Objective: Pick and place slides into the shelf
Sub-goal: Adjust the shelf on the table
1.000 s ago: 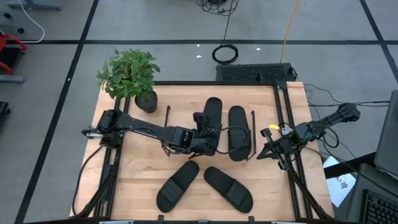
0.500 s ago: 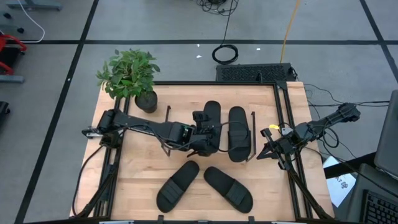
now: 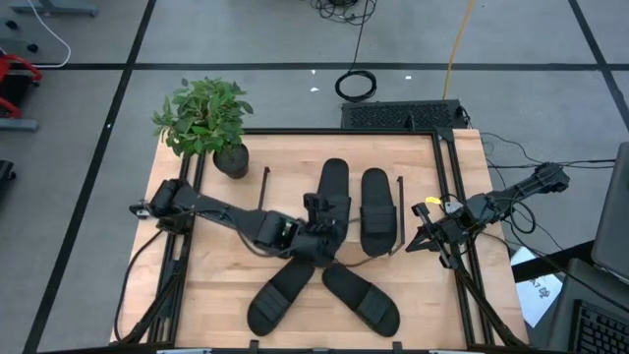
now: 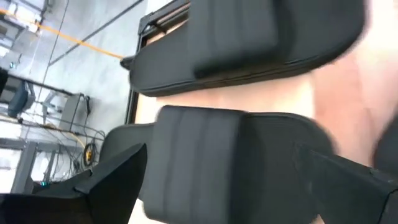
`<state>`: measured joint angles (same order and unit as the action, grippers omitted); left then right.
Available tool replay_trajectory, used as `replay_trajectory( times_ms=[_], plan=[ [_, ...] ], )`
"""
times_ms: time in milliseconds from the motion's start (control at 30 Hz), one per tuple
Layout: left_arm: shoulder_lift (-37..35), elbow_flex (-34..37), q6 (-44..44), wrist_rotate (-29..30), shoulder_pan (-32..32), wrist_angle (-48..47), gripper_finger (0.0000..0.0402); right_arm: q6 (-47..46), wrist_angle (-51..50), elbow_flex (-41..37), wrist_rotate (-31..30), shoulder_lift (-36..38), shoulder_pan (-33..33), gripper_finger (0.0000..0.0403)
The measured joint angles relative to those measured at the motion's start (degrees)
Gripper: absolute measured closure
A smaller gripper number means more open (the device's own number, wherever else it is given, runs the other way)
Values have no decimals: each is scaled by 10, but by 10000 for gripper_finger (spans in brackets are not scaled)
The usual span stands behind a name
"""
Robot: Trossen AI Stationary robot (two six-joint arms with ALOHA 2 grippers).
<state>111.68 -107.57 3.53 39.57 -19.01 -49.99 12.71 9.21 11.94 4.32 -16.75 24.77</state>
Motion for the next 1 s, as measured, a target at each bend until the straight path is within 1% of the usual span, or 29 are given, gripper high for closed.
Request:
replay_trajectory(
  times_ms=[67, 200, 267, 333, 433, 533, 600, 667, 767, 867, 900, 933, 967, 1000],
  plan=[
    [0, 0, 7, 21, -17, 0, 2, 0, 0, 0, 0, 0, 0, 403],
    [-7, 0, 34, 89, -51, -5, 2, 0, 0, 0, 0, 0, 0, 403],
    [-15, 0, 40, 110, -65, -4, 2, 0, 0, 0, 0, 0, 0, 403],
    [-25, 0, 21, 123, -80, -9, 3, 0, 0, 0, 0, 0, 0, 403],
    [-39, 0, -16, 126, -101, -25, 8, 0, 0, 0, 0, 0, 0, 403],
    [-44, 4, -38, 130, -120, -50, 35, 0, 0, 0, 0, 0, 0, 403],
    [-44, 5, -50, 133, -134, -79, 67, 0, 0, 0, 0, 0, 0, 403],
    [-43, 5, -60, 134, -148, -108, 110, 1, 0, 0, 0, 0, 0, 403],
    [-43, 5, -69, 144, -167, -149, 192, 2, 0, 0, 0, -1, 0, 403],
    [-46, 5, -38, 143, -183, -151, 287, 4, 8, 0, 0, -1, 0, 403],
    [-51, 6, -18, 130, -188, -142, 317, 4, 11, 0, 0, -1, 0, 403],
    [-56, 6, 10, 101, -189, -123, 346, 5, 16, 0, 0, -1, 0, 403],
    [-60, 6, 45, 60, -187, -94, 372, 6, 20, 0, 0, -1, 0, 403],
    [-65, 6, 81, 2, -183, -59, 386, 10, 23, 0, 0, -1, 0, 403]
  ],
)
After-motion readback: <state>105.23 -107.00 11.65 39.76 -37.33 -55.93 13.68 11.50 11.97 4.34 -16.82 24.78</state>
